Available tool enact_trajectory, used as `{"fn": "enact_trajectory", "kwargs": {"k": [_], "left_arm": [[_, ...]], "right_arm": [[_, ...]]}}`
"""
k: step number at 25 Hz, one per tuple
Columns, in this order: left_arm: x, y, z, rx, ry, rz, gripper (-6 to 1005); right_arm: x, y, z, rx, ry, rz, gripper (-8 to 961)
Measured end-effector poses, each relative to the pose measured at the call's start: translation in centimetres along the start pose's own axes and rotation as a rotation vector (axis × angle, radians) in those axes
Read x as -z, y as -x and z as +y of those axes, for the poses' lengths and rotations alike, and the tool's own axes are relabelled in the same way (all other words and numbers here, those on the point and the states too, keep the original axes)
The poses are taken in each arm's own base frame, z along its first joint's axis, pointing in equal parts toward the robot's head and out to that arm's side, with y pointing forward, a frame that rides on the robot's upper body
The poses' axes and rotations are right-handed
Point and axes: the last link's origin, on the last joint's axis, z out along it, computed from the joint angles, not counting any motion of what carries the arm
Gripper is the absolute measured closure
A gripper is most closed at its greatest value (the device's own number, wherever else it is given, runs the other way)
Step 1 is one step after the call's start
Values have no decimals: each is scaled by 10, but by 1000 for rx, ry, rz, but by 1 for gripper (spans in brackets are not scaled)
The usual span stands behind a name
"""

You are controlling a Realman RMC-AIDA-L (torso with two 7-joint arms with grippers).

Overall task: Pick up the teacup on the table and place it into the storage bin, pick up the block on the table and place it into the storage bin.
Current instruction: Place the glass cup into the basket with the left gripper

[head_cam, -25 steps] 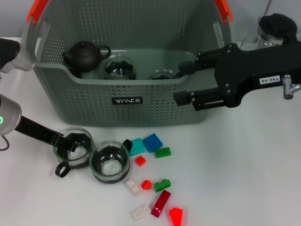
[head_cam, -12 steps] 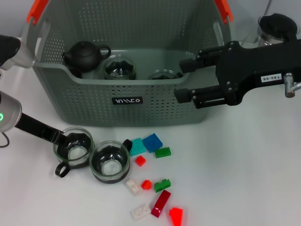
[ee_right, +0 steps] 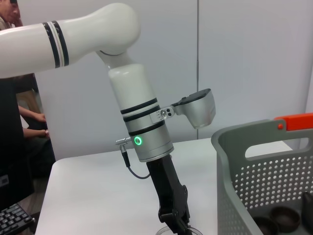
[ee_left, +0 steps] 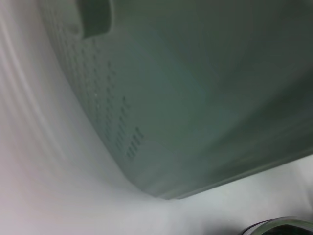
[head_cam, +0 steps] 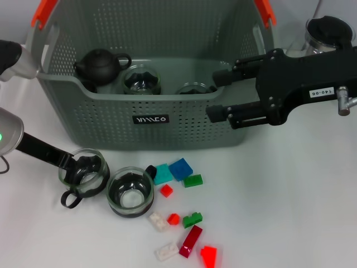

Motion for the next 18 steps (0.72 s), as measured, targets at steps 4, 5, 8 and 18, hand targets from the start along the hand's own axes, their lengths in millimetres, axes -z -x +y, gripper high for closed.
{"fn": "enact_trajectory", "kwargs": {"k": [4, 5, 8, 18], "left_arm": [[3, 1, -1, 3, 1, -1, 957], [5, 1, -2, 4, 0, 1, 957], [10, 4, -1, -1, 9, -8, 958], [55, 21, -12, 54, 62, 81, 957]], "right_arm": [[-1, 0, 0, 3, 1, -2, 237], [-1, 0, 0, 4, 1, -2, 237], [0, 0, 0, 1, -2, -5, 238], [-1, -10, 0, -30, 39, 17, 237]]}}
